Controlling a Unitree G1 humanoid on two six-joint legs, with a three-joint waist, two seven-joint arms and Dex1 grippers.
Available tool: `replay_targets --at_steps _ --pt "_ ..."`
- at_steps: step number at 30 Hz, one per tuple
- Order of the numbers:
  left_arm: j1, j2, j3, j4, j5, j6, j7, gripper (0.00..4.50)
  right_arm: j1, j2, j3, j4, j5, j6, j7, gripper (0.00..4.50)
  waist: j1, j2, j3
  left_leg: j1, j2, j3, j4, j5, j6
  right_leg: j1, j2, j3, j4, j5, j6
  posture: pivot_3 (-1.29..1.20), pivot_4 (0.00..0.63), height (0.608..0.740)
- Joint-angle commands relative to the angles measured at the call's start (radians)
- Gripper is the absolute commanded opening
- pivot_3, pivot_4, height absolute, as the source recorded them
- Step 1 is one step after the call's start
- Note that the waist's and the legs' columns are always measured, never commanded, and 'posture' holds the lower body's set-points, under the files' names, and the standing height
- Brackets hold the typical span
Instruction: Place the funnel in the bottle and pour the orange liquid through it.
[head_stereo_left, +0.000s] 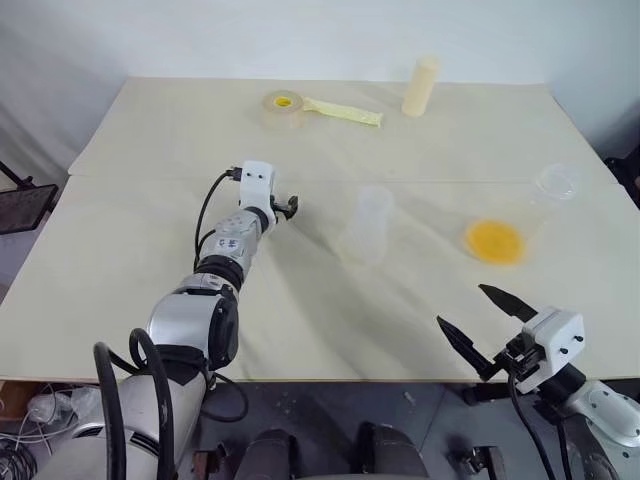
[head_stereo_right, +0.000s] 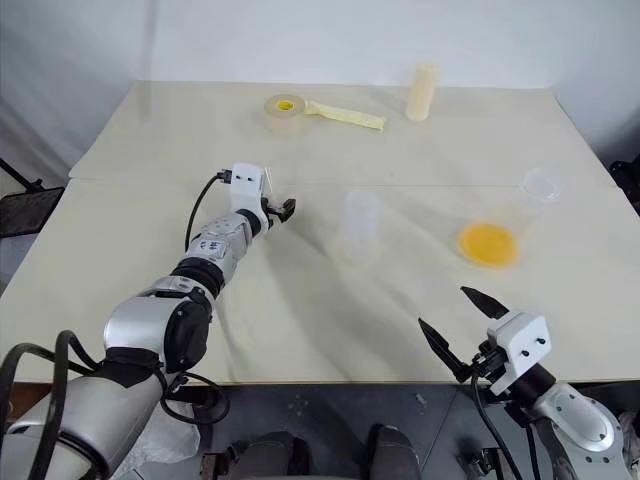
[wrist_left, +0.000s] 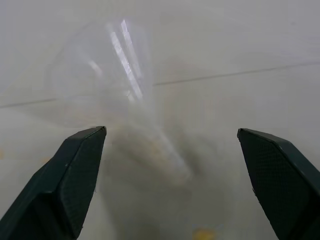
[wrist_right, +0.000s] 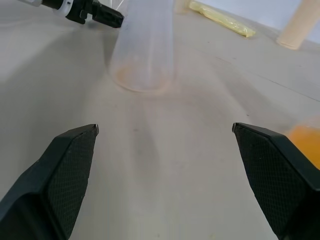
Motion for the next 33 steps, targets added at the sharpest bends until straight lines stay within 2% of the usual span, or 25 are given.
replay_targets --at_steps 1,11,12,20,24,28,33 --pt "-0.02 0.003 0.005 -0.011 -0.001 0.005 0.008 3.55 0.01 -0.004 -0.041 -0.022 0.006 -0.028 0.006 4.5 -0.001 0.0 0.0 -0.001 0.0 0.0 0.0 0.0 0.0 -0.001 0.0 0.0 0.001 0.0 0.0 0.0 0.15 0.74" --pt "-0.012 0.028 0.011 -0.015 -0.001 0.031 0.001 0.29 -0.004 0.002 -0.035 0.011 0.001 -0.047 0.024 4.5 0.0 0.0 0.0 -0.001 0.0 0.001 0.0 0.0 0.0 -0.002 0.0 0.0 0.002 0.0 0.0 0.0 0.15 0.74" --pt "-0.009 0.034 0.01 -0.017 0.0 0.033 -0.004 0.1 -0.007 0.003 -0.033 0.013 0.001 -0.047 0.025 4.5 0.0 0.0 0.0 -0.001 0.0 0.001 0.0 0.0 0.0 -0.002 0.0 0.0 0.002 0.0 0.0 0.0 0.15 0.74" --pt "0.018 0.086 -0.012 -0.043 0.008 0.023 -0.073 0.09 -0.045 -0.002 -0.016 0.039 -0.001 -0.043 0.039 4.5 0.0 0.0 0.0 -0.001 0.0 0.001 0.0 0.0 0.0 -0.002 0.0 0.0 0.003 0.0 0.0 0.0 0.15 0.74" --pt "0.052 0.114 -0.007 -0.091 -0.029 0.0 -0.216 0.09 -0.072 -0.003 -0.009 0.056 -0.004 -0.038 0.043 4.5 -0.002 0.0 0.0 -0.001 0.0 0.001 0.001 0.0 0.0 -0.002 -0.001 0.0 0.004 0.0 0.0 0.0 0.15 0.74" --pt "0.179 0.171 -0.043 -0.273 -0.06 0.004 -0.466 0.09 -0.094 -0.008 -0.003 0.078 -0.003 -0.038 0.056 4.5 -0.005 0.0 0.0 0.0 0.0 0.002 0.0 0.0 0.0 -0.003 0.0 0.0 0.005 0.0 0.0 0.0 0.15 0.74" --pt "0.392 0.217 -0.086 -0.666 -0.113 0.218 -0.592 0.09 -0.116 -0.015 0.006 0.098 0.0 -0.036 0.069 4.5 -0.01 0.0 0.0 0.0 0.001 0.002 0.001 0.0 0.0 -0.003 -0.001 0.0 0.006 0.0 0.0 0.0 0.15 0.74"
